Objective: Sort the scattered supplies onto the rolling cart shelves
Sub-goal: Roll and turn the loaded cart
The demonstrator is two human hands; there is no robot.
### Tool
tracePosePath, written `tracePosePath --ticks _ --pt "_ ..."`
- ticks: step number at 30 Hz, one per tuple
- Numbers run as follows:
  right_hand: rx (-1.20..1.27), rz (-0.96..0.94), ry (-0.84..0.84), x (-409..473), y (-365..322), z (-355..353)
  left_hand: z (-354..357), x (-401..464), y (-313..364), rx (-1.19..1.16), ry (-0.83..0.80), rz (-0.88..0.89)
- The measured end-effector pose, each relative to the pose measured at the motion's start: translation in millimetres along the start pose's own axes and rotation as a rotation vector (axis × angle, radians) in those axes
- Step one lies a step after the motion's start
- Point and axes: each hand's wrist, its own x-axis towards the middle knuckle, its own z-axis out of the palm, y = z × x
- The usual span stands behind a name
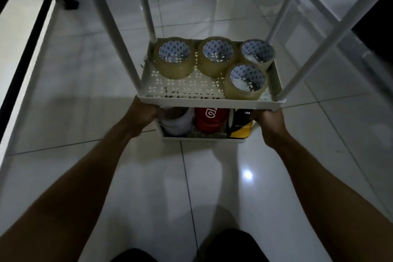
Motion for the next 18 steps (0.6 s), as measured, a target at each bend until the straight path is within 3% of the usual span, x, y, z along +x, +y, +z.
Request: tracePosePath --ticks 9,14,18 --pt "-0.045 0.062 0.122 -5.1 36.8 11.8 14.4 -6.3 -21.3 -0.026 0.146 -0.039" --pt "-0.087 0.079 0.041 5.3 29.2 10.3 5.7 4.2 -17.1 -0.011 -0.014 -0.069" --pt "-0.105 0.047 -0.035 9.9 30.3 3.4 3.1 6.8 -18.8 -0.002 -0.043 -0.065"
